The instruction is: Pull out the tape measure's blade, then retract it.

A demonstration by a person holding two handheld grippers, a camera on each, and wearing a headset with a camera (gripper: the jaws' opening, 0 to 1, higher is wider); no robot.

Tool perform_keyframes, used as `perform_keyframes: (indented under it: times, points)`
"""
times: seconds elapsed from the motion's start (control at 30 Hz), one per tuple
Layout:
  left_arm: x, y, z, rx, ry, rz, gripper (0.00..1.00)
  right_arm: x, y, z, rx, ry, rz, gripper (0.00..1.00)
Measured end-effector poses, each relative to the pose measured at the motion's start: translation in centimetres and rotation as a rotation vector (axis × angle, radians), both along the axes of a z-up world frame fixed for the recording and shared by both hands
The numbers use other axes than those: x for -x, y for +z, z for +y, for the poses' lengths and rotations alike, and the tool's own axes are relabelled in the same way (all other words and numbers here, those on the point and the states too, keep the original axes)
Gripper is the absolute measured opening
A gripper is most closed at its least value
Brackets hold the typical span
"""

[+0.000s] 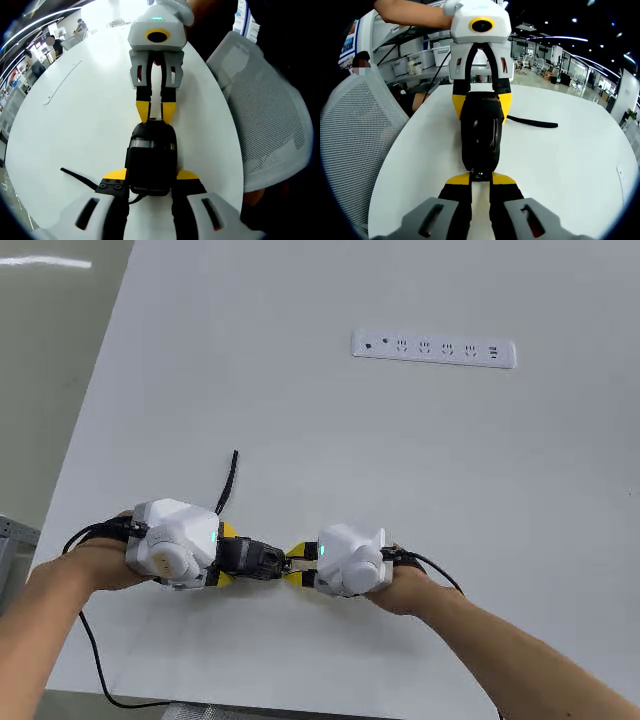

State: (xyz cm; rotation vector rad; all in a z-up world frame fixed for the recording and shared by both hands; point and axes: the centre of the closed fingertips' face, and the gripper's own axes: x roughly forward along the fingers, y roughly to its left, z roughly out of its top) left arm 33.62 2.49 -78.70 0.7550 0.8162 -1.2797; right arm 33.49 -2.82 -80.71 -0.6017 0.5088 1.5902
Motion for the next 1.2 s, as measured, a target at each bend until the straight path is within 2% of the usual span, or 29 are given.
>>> perform_keyframes:
  times: [1.2]
  points:
    - [-0.1, 0.0, 0.2, 0.002, 0.007, -0.009, 0.28, -0.3, 0.5, -1.4, 0.019, 0.020, -0.019, 0.10]
